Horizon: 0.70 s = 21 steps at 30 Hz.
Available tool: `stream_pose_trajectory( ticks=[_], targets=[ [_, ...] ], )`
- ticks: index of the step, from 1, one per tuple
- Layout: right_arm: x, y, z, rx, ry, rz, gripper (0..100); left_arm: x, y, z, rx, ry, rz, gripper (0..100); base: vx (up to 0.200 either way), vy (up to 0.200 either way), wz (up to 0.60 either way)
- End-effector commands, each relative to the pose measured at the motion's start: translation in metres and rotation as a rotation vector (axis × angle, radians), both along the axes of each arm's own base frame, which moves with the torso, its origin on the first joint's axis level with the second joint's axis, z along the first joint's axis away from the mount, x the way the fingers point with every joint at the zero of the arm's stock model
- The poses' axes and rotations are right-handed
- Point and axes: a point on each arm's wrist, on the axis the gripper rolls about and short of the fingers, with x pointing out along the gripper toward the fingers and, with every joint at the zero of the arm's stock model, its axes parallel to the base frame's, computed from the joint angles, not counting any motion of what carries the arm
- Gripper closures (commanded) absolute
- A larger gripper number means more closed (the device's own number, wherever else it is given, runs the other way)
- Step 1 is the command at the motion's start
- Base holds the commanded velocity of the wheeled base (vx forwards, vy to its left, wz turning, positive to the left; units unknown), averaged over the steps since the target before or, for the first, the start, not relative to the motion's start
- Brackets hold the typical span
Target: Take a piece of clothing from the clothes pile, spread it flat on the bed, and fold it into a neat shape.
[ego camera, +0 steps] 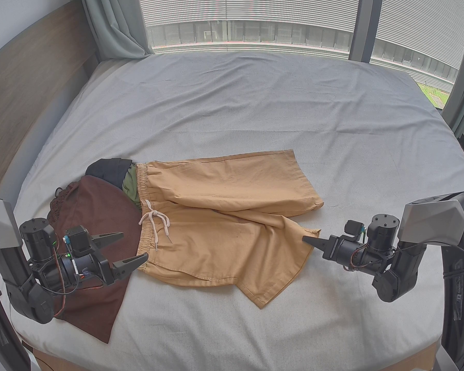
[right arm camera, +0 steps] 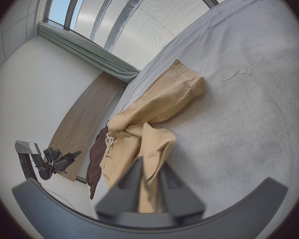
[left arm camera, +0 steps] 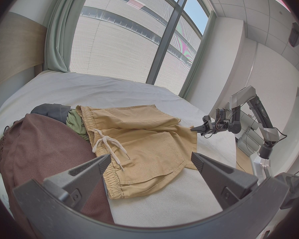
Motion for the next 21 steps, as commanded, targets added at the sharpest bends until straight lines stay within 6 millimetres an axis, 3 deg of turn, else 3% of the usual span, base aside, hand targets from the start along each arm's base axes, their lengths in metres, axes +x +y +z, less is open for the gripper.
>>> stream_pose_trajectory(
  ticks=[1, 11, 21],
  targets=[
    [0.001, 0.0, -0.003, -0.003, 0.002, -0.001, 100, 0.0, 0.0, 0.0, -0.001, 0.003, 0.0, 0, 0.0, 0.0, 0.0],
    [0.023, -0.017, 0.004, -0.001, -0.067, -0.121, 100, 0.0, 0.0, -0.001, -0.001, 0.007, -0.001, 0, 0.0, 0.0, 0.0],
    [0.041, -0.019, -0.009, -0.007, -0.091, -0.178, 100, 0.0, 0.0, -0.002, -0.001, 0.01, -0.001, 0, 0.0, 0.0, 0.0]
  ],
)
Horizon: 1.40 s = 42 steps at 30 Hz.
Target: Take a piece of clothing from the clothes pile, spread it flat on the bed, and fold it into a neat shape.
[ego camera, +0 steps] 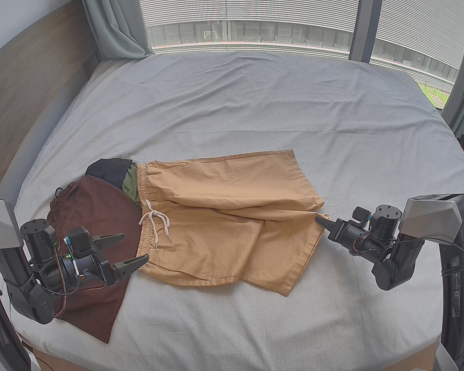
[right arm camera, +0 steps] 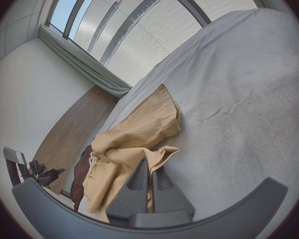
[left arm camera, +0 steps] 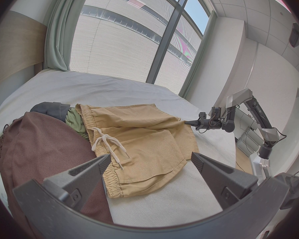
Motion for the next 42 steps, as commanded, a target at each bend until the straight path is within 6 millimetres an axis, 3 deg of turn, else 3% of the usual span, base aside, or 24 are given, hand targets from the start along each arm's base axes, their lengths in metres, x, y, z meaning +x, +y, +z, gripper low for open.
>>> stream_pose_trajectory(
  ticks=[1, 27, 28, 34, 42],
  targets=[
    [0.007, 0.003, -0.012, -0.005, 0.003, -0.019, 100, 0.0, 0.0, -0.001, 0.0, 0.003, 0.0, 0, 0.0, 0.0, 0.0],
    [0.018, 0.005, -0.006, 0.002, -0.053, -0.05, 100, 0.001, -0.002, -0.002, 0.0, 0.006, -0.007, 0, 0.0, 0.0, 0.0],
    [0.019, 0.005, -0.006, 0.002, -0.055, -0.05, 0, 0.001, -0.002, -0.002, 0.0, 0.006, -0.007, 0, 0.0, 0.0, 0.0],
    [0.017, 0.005, -0.004, -0.003, -0.053, -0.051, 0, 0.001, -0.002, -0.002, 0.0, 0.006, -0.007, 0, 0.0, 0.0, 0.0],
    [-0.017, 0.005, 0.005, -0.135, -0.057, 0.049, 0, 0.002, -0.002, -0.002, 0.0, 0.003, -0.007, 0, 0.0, 0.0, 0.0]
  ],
)
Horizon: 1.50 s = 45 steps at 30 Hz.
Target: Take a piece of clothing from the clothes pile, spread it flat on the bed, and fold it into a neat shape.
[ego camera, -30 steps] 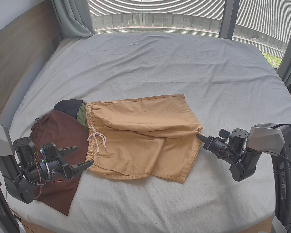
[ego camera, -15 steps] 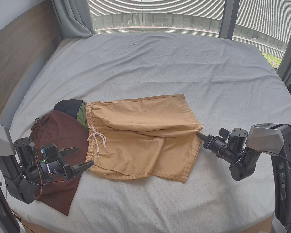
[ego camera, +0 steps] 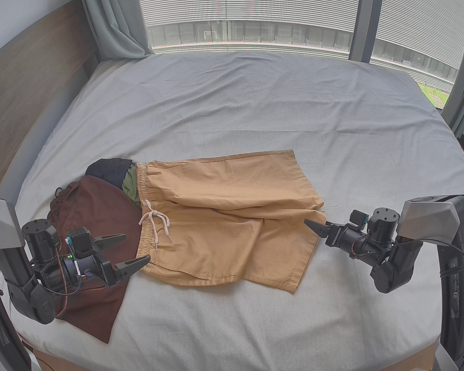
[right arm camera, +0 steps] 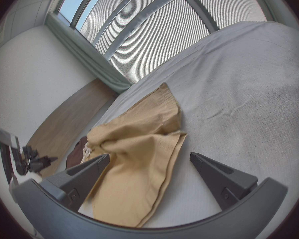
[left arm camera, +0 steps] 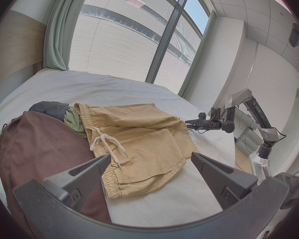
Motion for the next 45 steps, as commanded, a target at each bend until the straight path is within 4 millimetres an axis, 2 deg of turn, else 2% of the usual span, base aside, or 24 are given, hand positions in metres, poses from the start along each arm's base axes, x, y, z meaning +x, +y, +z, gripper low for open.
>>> stream_pose_trajectory(
  ticks=[1, 5, 9, 21, 27, 28, 36, 38, 45],
  targets=[
    [-0.026, 0.004, 0.012, -0.05, 0.009, 0.084, 0, 0.0, 0.0, 0.0, 0.0, -0.002, 0.001, 0, 0.0, 0.0, 0.0],
    [-0.046, 0.016, 0.012, -0.054, 0.059, 0.157, 0, 0.0, 0.0, 0.0, 0.0, -0.002, 0.001, 0, 0.0, 0.0, 0.0],
    [-0.059, 0.018, 0.007, -0.065, 0.105, 0.18, 0, 0.0, 0.0, 0.0, -0.001, 0.002, 0.001, 0, 0.0, 0.0, 0.0],
    [-0.086, 0.022, -0.005, -0.07, 0.216, 0.249, 0, 0.0, 0.001, -0.001, -0.001, 0.005, 0.003, 0, 0.0, 0.0, 0.0],
    [-0.097, 0.03, -0.01, -0.063, 0.272, 0.274, 0, 0.0, 0.001, -0.001, -0.001, 0.005, 0.003, 0, 0.0, 0.0, 0.0],
    [-0.104, 0.033, -0.011, -0.054, 0.308, 0.279, 0, 0.0, 0.001, -0.001, -0.002, 0.006, 0.003, 0, 0.0, 0.0, 0.0],
    [-0.105, 0.034, -0.017, -0.047, 0.339, 0.281, 0, 0.0, 0.0, -0.001, -0.002, 0.006, 0.002, 0, 0.0, 0.0, 0.0],
    [-0.105, 0.039, -0.026, -0.053, 0.359, 0.292, 0, 0.0, 0.0, -0.001, -0.002, 0.006, 0.002, 0, 0.0, 0.0, 0.0],
    [-0.1, 0.052, -0.033, -0.029, 0.371, 0.293, 0, 0.0, 0.001, -0.001, -0.002, 0.006, 0.003, 0, 0.0, 0.0, 0.0]
  ],
)
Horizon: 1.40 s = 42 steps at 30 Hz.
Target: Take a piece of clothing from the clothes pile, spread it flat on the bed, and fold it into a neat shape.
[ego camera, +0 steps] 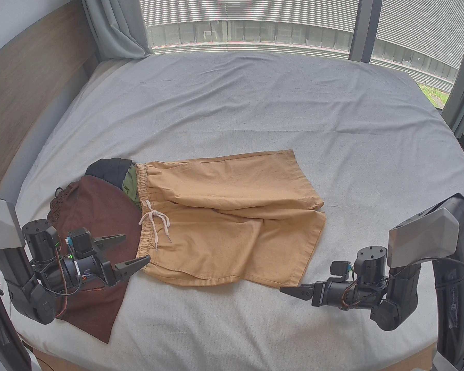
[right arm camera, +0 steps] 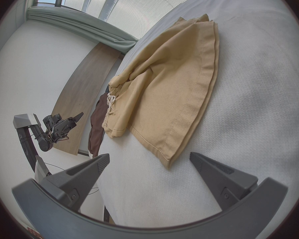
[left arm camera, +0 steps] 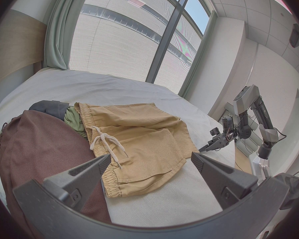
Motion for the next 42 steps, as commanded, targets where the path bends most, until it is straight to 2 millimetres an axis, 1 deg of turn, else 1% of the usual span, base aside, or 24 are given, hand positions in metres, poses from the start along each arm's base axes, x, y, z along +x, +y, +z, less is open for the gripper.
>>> stream_pose_trajectory(
  ticks=[1, 2, 5, 13, 14, 24, 31, 32, 35, 42],
  targets=[
    [0.003, 0.007, -0.009, 0.001, 0.012, 0.001, 0, 0.0, 0.0, 0.0, 0.0, 0.001, 0.001, 0, 0.0, 0.0, 0.0],
    [0.009, 0.011, -0.009, 0.007, 0.0, -0.026, 0, 0.0, 0.0, 0.0, 0.0, 0.001, 0.001, 0, 0.0, 0.0, 0.0],
    [0.012, 0.014, -0.01, 0.007, -0.009, -0.037, 0, 0.0, 0.001, 0.0, 0.0, 0.001, 0.003, 0, 0.0, 0.0, 0.0],
    [0.013, 0.013, -0.011, 0.007, -0.01, -0.041, 0, 0.0, 0.001, 0.0, 0.0, -0.001, 0.003, 0, 0.0, 0.0, 0.0],
    [0.013, 0.013, -0.011, 0.007, -0.01, -0.041, 100, 0.0, 0.001, 0.0, 0.0, -0.001, 0.003, 0, 0.0, 0.0, 0.0],
    [0.014, 0.013, -0.01, 0.007, -0.014, -0.045, 100, 0.0, 0.0, 0.0, 0.0, -0.001, 0.001, 0, 0.0, 0.0, 0.0],
    [0.011, 0.006, -0.007, 0.0, -0.006, -0.062, 100, 0.0, 0.001, 0.0, 0.0, 0.001, 0.003, 0, 0.0, 0.0, 0.0],
    [0.011, -0.002, -0.005, -0.008, -0.008, -0.09, 100, 0.0, 0.001, 0.0, 0.0, -0.001, 0.004, 0, 0.0, 0.0, 0.0],
    [0.01, -0.012, 0.002, -0.012, -0.014, -0.121, 100, 0.0, 0.001, 0.0, -0.001, 0.0, 0.005, 0, 0.0, 0.0, 0.0],
    [0.003, -0.027, 0.01, -0.021, -0.001, -0.157, 100, 0.005, 0.001, 0.003, -0.007, -0.016, 0.005, 0, 0.0, 0.0, 0.0]
  ],
)
